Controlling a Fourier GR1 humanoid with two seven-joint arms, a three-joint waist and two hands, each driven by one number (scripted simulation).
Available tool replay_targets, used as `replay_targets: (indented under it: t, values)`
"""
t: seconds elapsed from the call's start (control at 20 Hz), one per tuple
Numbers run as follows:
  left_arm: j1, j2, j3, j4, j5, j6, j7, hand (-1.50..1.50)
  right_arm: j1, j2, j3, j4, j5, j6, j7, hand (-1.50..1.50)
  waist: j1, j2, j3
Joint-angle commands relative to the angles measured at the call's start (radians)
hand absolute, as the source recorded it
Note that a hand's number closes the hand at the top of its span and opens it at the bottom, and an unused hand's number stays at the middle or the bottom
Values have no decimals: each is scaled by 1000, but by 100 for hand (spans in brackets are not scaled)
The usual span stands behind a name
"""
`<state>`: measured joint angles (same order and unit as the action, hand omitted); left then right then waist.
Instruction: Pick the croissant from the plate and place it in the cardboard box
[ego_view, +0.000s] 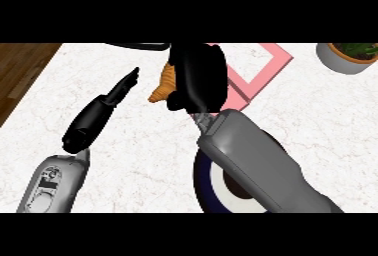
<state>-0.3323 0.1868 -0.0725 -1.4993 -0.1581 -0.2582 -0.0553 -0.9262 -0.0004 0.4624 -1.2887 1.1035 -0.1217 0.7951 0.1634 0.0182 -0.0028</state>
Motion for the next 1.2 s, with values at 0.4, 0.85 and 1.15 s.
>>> replay_targets:
  t: [0.4, 0.85, 1.15]
  values:
    - [10, 19, 38, 3, 9, 2, -3, 0, -392, 0, -66, 515, -164, -106, 168, 150, -54, 6, 0]
    - [61, 37, 60, -46, -1, 20, 9, 0, -405, 0, -179, 786, -370, 34, -33, 150, -91, 2, 2]
    - [82, 20, 44, -79, -4, 20, 31, 0, -445, 0, -193, 896, -468, 200, -50, 150, -102, -7, 2]
